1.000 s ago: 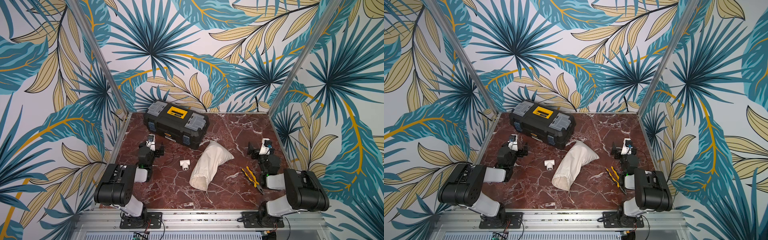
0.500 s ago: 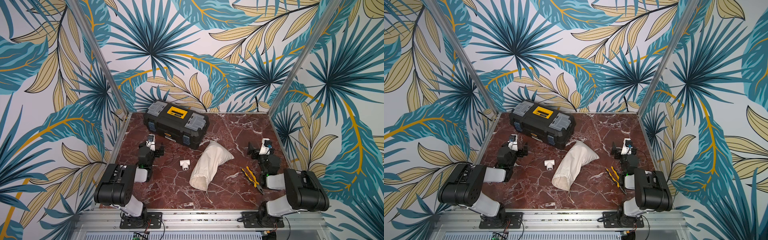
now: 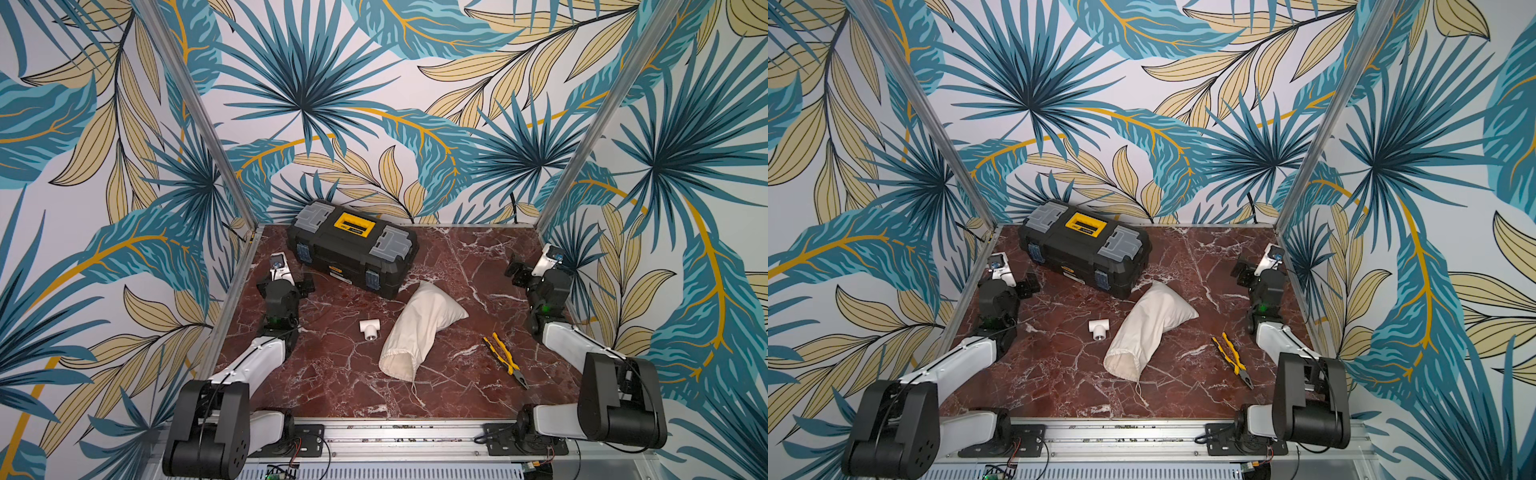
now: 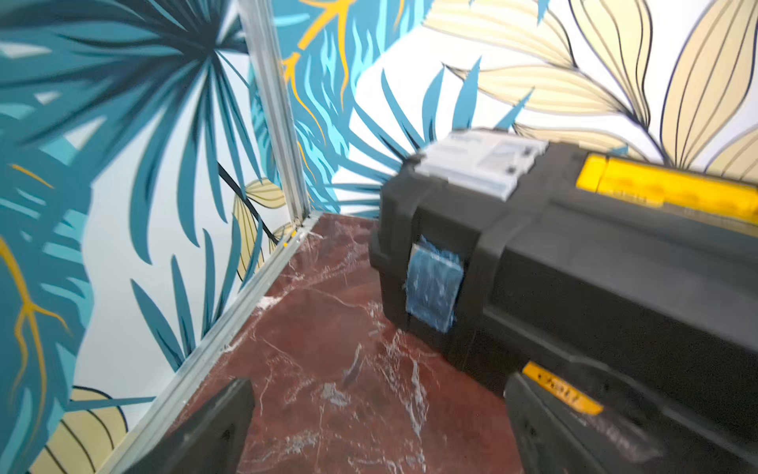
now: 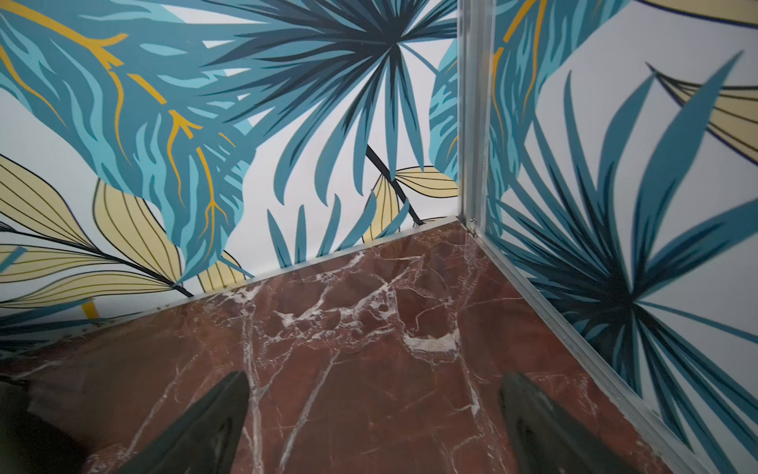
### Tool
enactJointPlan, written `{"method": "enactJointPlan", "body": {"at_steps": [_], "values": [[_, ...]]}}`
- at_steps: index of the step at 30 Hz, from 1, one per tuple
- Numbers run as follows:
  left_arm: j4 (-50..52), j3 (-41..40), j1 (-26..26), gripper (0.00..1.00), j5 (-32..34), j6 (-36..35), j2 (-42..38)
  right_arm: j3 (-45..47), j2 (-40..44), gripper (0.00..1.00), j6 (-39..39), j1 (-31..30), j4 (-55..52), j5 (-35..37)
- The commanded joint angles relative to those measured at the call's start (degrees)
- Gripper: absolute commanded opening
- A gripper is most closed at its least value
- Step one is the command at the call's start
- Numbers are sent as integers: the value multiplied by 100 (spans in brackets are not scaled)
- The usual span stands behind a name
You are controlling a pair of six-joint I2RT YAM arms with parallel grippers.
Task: Close the soil bag
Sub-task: Adjust the soil bag at the center of the board.
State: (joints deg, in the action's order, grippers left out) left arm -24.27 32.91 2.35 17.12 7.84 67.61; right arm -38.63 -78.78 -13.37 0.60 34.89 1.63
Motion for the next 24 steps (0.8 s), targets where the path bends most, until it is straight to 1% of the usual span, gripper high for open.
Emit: {"method": "enactJointPlan", "body": {"at_steps": [1, 3, 6, 7, 9, 12, 17, 18, 19, 22, 24], "values": [[2373, 732, -19, 100, -263, 857, -507, -196, 217, 99, -428, -20, -1721, -1210], [2952, 945, 34, 100, -697, 1001, -802, -278, 461, 99, -393, -141, -1987, -1537], [3511, 924, 320, 100, -1047, 1064, -1291, -570, 760, 99, -248, -494, -2715, -1680], [3678, 891, 445, 100, -1060, 1089, -1459, -667, 805, 99, -168, -657, -2947, -1674], [3967, 831, 740, 100, -1364, 1156, -1743, -848, 930, 99, -70, -1088, -3372, -1543], [4581, 732, 1229, 100, -1426, 1288, -2113, -926, 1158, 99, 16, -1754, -3928, -1159], [5152, 511, 2292, 100, -1182, 1429, -2558, -707, 1639, 99, -234, -2769, -4489, -816], [5183, 455, 2486, 100, -1133, 1496, -2609, -664, 1747, 99, -311, -2963, -4586, -693], [5135, 363, 2812, 100, -1048, 1545, -2645, -601, 1927, 99, -425, -3233, -4694, -463], [5063, 274, 3522, 100, -582, 1532, -2527, -432, 2194, 99, -652, -3789, -4862, -88], [5094, 302, 4133, 100, -213, 1498, -2376, -313, 2289, 99, -822, -4155, -4914, 51]]}}
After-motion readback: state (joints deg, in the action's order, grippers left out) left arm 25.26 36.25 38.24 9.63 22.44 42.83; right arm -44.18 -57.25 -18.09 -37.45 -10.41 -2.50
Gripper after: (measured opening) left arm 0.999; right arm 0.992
